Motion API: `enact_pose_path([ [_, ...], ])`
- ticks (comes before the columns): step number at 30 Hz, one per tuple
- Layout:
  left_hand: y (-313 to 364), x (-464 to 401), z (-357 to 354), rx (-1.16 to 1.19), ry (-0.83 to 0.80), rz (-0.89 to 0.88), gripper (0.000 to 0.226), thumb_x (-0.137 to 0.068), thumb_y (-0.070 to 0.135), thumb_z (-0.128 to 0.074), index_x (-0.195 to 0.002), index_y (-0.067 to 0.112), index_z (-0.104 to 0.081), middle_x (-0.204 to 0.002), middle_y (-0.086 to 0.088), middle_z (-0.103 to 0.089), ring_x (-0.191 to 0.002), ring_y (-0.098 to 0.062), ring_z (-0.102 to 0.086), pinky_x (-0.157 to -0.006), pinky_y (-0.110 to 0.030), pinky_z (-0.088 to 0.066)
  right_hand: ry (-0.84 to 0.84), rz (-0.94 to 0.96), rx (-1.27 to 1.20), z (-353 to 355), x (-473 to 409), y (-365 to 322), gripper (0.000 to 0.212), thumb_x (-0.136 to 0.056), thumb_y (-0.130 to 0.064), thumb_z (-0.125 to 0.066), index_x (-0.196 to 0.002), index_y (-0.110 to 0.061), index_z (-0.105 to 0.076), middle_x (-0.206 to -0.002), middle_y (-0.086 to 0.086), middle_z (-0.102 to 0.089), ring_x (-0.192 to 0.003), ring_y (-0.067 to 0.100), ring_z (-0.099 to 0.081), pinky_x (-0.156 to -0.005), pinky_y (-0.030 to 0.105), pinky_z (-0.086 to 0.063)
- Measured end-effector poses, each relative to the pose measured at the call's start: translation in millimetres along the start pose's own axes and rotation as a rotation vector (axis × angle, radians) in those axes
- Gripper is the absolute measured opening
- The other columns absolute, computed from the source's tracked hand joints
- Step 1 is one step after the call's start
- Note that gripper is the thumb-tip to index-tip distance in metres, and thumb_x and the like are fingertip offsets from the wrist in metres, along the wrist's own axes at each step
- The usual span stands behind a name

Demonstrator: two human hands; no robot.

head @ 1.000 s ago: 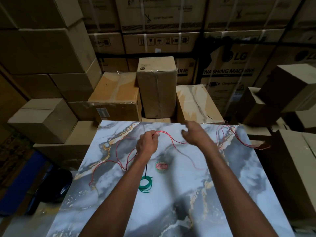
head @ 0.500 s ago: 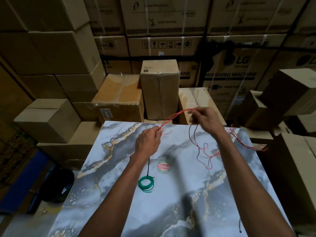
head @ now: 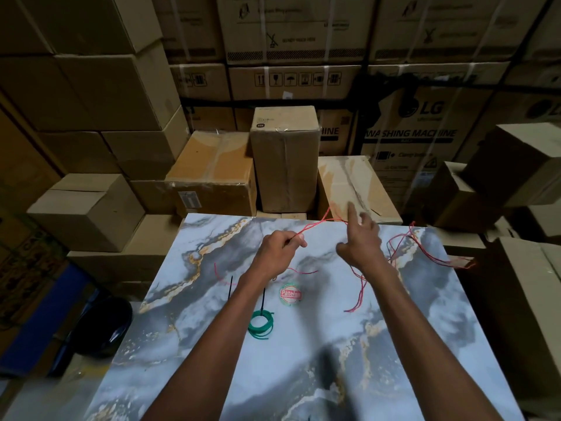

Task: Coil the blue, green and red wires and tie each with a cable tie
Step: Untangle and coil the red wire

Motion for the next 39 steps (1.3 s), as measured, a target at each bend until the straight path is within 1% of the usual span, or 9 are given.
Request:
enact_pose_path([
  [4,11,-2,-4,-0.034,-0.038,-0.025,0.028,-0.1,0.039,-0.053,-0.093,0.025,-0.076,-0.062,0.011,-0.059,-0.062,-0.008,-0.054,-0.06,-0.029,-0.042,0.073,0.386,0.128,10,28,-73,0.052,-0.094,-0.032,-0.067,-0.144,-0.033,-0.052,-0.155,0.006,-0.046,-0.144,0.033,-0.036,-0.114,0.052,-0.031],
  [8,6,0,-6,0.005,-0.101,0.001,0.025,-0.096,0.04,-0.057,-0.091,0.025,-0.077,-0.053,0.012,-0.053,-0.054,-0.009,-0.049,-0.056,-0.03,-0.043,-0.044,0.409,0.041,9,20,-77,0.022,-0.1,-0.027,-0.063,-0.117,-0.029,-0.076,-0.12,0.003,-0.074,-0.103,0.027,-0.067,-0.087,0.041,-0.057],
  [16,-26,9,-12,0.179,-0.159,0.109,0.018,-0.093,0.023,-0.06,-0.088,0.02,-0.077,-0.057,0.004,-0.058,-0.055,-0.013,-0.058,-0.068,-0.039,-0.056,0.261,0.187,-0.342,77,-1,-25,0.021,-0.1,-0.028,-0.062,-0.112,-0.022,-0.078,-0.103,0.003,-0.077,-0.093,0.02,-0.069,-0.083,0.041,-0.058],
  [21,-39,21,-17,0.24,-0.199,0.159,0.02,-0.098,0.011,-0.056,-0.097,0.006,-0.076,-0.066,-0.007,-0.057,-0.058,-0.009,-0.053,-0.059,-0.022,-0.048,0.535,-0.168,-0.45,109,2,51,0.028,-0.098,-0.029,-0.06,-0.118,-0.02,-0.077,-0.111,0.01,-0.077,-0.101,0.03,-0.068,-0.081,0.031,-0.049],
  [24,-41,19,-17,0.177,-0.199,0.146,0.018,-0.096,0.017,-0.06,-0.096,0.014,-0.078,-0.067,-0.003,-0.064,-0.061,-0.009,-0.057,-0.061,-0.023,-0.047,0.358,-0.318,-0.278,89,-5,82,0.033,-0.095,-0.026,-0.061,-0.126,-0.02,-0.072,-0.122,0.019,-0.071,-0.111,0.041,-0.065,-0.093,0.044,-0.052],
  [28,-30,14,-14,0.038,-0.177,0.09,0.017,-0.089,0.035,-0.066,-0.092,0.023,-0.078,-0.067,0.003,-0.07,-0.065,-0.011,-0.064,-0.068,-0.031,-0.052,0.095,-0.017,-0.052,56,-4,37,0.079,-0.083,-0.008,-0.069,-0.155,-0.021,-0.041,-0.149,0.025,-0.046,-0.127,0.044,-0.053,-0.101,0.045,-0.048],
  [32,-11,9,-9,-0.123,-0.128,0.03,0.017,-0.085,0.037,-0.069,-0.092,0.024,-0.078,-0.07,0.007,-0.068,-0.065,-0.007,-0.06,-0.062,-0.025,-0.047,0.218,0.039,0.06,45,17,-9,0.113,-0.086,-0.022,-0.074,-0.163,-0.026,0.008,-0.168,0.024,0.002,-0.137,0.054,-0.036,-0.098,0.051,-0.048],
  [36,-5,13,-5,-0.257,-0.184,-0.008,0.016,-0.085,0.037,-0.068,-0.091,0.026,-0.078,-0.065,0.008,-0.062,-0.063,-0.009,-0.058,-0.056,-0.021,-0.041,0.499,0.283,-0.087,68,41,-47,0.078,-0.085,-0.017,-0.066,-0.154,-0.021,-0.031,-0.151,0.019,-0.03,-0.123,0.042,-0.049,-0.083,0.043,-0.054],
  [39,-9,12,-6,-0.167,-0.214,0.04,0.013,-0.088,0.039,-0.066,-0.084,0.03,-0.074,-0.065,0.009,-0.063,-0.066,-0.01,-0.06,-0.059,-0.024,-0.043,0.213,0.407,-0.119,29,44,-67,0.029,-0.093,-0.024,-0.058,-0.122,-0.017,-0.057,-0.123,0.011,-0.057,-0.101,0.032,-0.062,-0.077,0.039,-0.054],
])
Point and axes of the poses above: each hand's wrist, its own x-axis away from the middle knuckle, its own z-axis out of the back of the hand, y = z × x, the point moved 10 cm from there along -x, towards the middle knuckle
